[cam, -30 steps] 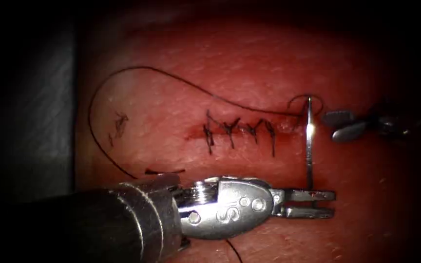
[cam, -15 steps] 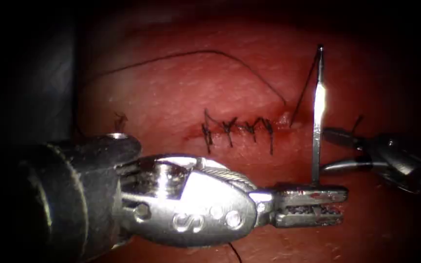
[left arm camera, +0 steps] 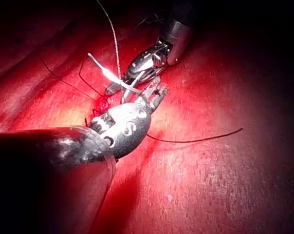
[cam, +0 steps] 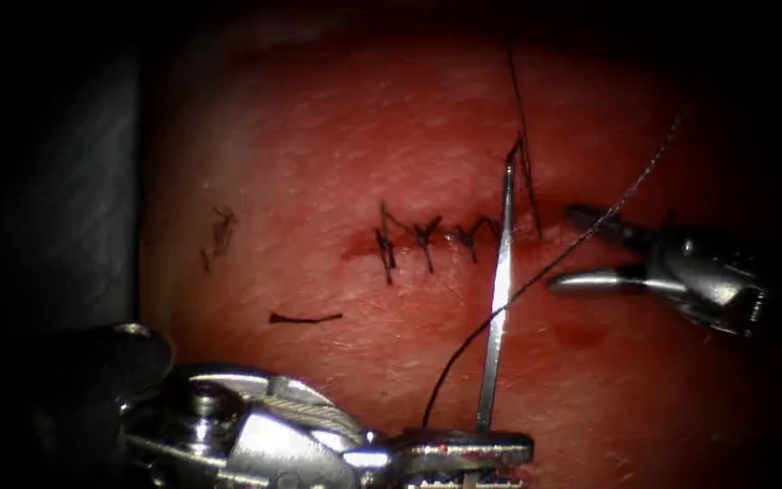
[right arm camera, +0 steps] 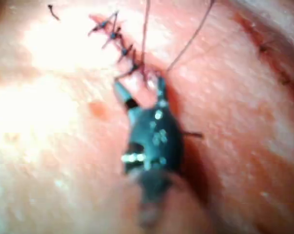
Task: Wound Closure
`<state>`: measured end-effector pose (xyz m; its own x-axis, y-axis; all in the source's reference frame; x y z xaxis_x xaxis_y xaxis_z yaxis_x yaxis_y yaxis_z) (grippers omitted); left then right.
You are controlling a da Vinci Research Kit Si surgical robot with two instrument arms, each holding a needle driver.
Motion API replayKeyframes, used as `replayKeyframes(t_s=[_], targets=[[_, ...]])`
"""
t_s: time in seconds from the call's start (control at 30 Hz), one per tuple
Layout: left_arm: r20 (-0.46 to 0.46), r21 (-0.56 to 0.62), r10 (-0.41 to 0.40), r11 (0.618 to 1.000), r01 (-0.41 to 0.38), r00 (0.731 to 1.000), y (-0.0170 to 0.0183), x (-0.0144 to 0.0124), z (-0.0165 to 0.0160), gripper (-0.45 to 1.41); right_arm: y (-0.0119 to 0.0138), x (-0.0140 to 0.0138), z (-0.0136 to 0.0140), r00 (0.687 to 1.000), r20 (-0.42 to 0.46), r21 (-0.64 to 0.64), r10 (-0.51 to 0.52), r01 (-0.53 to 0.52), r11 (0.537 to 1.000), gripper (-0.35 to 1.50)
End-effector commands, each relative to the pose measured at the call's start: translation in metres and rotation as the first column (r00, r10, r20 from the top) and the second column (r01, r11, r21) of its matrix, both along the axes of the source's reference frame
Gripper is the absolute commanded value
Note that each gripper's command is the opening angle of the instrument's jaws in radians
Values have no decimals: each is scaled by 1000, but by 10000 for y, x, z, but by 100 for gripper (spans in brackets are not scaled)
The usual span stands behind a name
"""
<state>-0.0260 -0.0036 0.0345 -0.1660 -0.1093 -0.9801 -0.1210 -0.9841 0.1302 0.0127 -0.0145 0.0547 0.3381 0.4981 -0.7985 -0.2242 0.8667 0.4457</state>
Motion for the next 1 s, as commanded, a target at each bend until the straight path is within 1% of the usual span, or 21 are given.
replayKeyframes(t_s=[0.03, 0.1, 0.2, 0.3, 0.33, 0.4, 0.43, 0.47, 0.53, 0.57, 0.6, 0.63, 0.67, 0.7, 0.77, 0.83, 0.9, 1.0], targets=[[0, 2, -1, 1000, 1, 1000, -1, -7, 6, -45, -8, 8, 6, 1000, 3, -1, -5, 5, 1000, 96], [-2, 4, -4, 1000, 4, 1000, 2, -12, 7, -45, -8, 10, 5, 1000, 4, -5, -5, 5, 1000, 98], [-6, 9, -14, 1000, 14, 1000, 7, -23, 12, -45, -9, 6, 0, 1000, 3, -8, -10, 10, 1000, 96], [-12, 7, -24, 1000, 24, 1000, 14, -35, 26, -45, -12, -2, -11, 1000, 5, 63, 7, -7, 998, 98], [-14, 6, -27, 1000, 28, 1000, 17, -39, 32, -45, -13, -6, -14, 1000, 5, 87, 10, -10, 996, 95], [-32, 4, -44, 999, 45, 999, 24, -47, 49, -45, -14, -15, -22, 1000, 5, 158, 27, -27, 987, 79], [-40, 2, -56, 998, 56, 998, 27, -50, 57, -45, -13, -22, -26, 999, 5, 215, 43, -43, 976, 56], [-52, 0, -63, 998, 63, 997, 31, -53, 68, -45, -13, -26, -29, 999, 4, 234, 46, -45, 971, 37], [-77, -4, -81, 997, 81, 994, 35, -56, 86, -45, -10, -37, -33, 999, 5, 282, 49, -48, 958, 21], [-90, -8, -87, 996, 87, 992, 37, -57, 97, -45, -8, -41, -34, 999, 7, 295, 48, -48, 954, 21], [-96, -11, -92, 996, 91, 991, 38, -57, 105, -45, -6, -45, -34, 999, 8, 307, 51, -51, 950, 26], [-105, -13, -95, 995, 94, 990, 38, -57, 113, -45, -3, -48, -34, 998, 12, 335, 60, -61, 940, 39], [-114, -11, -100, 995, 99, 989, 38, -56, 122, -45, -1, -50, -34, 998, 10, 354, 63, -62, 933, 39], [-118, -9, -104, 995, 104, 987, 38, -56, 129, -45, 1, -50, -32, 998, 7, 372, 65, -63, 926, 37], [-129, -9, -111, 994, 110, 985, 37, -55, 140, -45, 6, -47, -28, 996, 14, 430, 87, -84, 899, 16], [-139, -12, -115, 993, 114, 984, 36, -55, 147, -45, 11, -39, -21, 993, 28, 504, 119, -117, 856, 19], [-141, -14, -112, 994, 112, 984, 35, -55, 151, -45, 16, -33, -15, 990, 34, 554, 136, -131, 822, 21], [-133, -13, -106, 994, 105, 985, 34, -57, 150, -45, 31, -21, 0, 989, 56, 565, 139, -146, 812, 19]])
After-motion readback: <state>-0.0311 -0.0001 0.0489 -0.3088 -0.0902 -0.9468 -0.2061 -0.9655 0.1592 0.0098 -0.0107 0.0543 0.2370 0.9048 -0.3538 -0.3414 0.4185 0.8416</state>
